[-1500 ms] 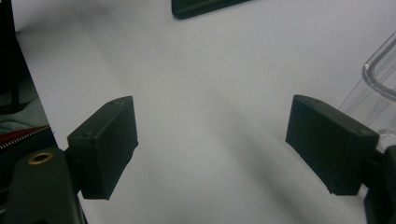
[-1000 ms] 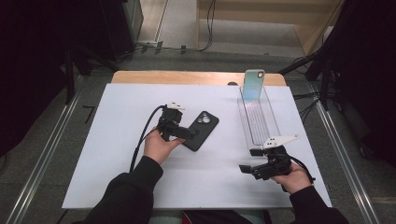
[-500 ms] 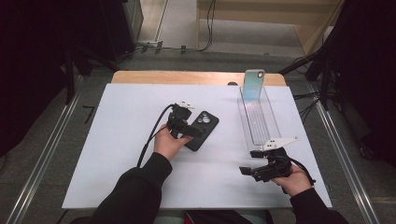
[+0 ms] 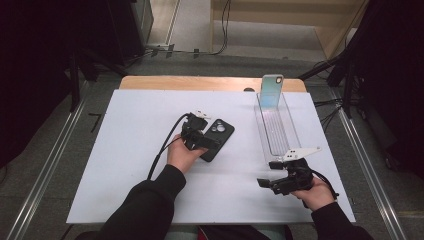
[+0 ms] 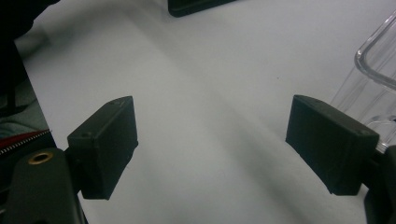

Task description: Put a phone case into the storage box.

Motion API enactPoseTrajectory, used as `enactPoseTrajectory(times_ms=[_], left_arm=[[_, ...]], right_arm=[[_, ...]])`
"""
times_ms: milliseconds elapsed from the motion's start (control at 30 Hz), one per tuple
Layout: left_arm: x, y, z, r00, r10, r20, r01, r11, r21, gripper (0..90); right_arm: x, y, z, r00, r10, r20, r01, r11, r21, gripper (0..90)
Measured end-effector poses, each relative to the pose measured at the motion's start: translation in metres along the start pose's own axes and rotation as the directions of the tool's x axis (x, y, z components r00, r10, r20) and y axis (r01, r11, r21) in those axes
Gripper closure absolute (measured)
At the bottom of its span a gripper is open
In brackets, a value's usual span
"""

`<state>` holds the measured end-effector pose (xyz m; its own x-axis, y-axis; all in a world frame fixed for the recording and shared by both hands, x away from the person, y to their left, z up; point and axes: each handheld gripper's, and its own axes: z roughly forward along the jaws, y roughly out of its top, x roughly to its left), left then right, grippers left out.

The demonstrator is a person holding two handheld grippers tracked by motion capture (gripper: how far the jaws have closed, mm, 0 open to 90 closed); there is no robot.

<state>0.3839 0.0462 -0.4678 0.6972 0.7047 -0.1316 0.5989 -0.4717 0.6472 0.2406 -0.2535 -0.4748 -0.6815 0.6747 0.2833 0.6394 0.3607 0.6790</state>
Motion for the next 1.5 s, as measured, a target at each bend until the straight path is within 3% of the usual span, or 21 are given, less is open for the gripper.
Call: enactPoseTrajectory(times_ms=[400,1033,1167,1267,1467,1500], left_arm=[[0.001,-0.01,0.011,0.9997,-0.012,-0.022,0.012,0.9999,0.008,4.7],[-0.005,-0.016,0.029,0.9968,0.033,-0.073,-0.024,0.9932,0.114,4.7],[-0.009,-0.013,0.032,0.9935,0.057,-0.098,-0.043,0.9885,0.145,4.7],[-0.014,-0.013,0.035,0.9865,0.093,-0.135,-0.07,0.9834,0.168,4.7],[-0.014,-0.013,0.033,0.9864,0.084,-0.141,-0.061,0.9852,0.16,7.5],[-0.014,-0.014,0.032,0.9862,0.083,-0.144,-0.06,0.9862,0.154,11.3]], right_arm=[[0.0,0.0,0.0,1.0,-0.002,0.0,0.002,1.0,-0.006,15.0],[0.0,0.0,0.001,1.0,-0.003,0.004,0.003,1.0,0.001,15.0],[0.001,0.0,0.001,1.0,-0.006,0.005,0.006,1.0,0.003,15.0],[0.001,0.0,0.001,1.0,-0.004,0.005,0.004,1.0,0.006,15.0],[0.001,0.0,0.002,1.0,-0.003,0.005,0.003,1.0,0.008,15.0],[0.001,0.0,0.002,1.0,-0.003,0.005,0.003,1.0,0.008,15.0]])
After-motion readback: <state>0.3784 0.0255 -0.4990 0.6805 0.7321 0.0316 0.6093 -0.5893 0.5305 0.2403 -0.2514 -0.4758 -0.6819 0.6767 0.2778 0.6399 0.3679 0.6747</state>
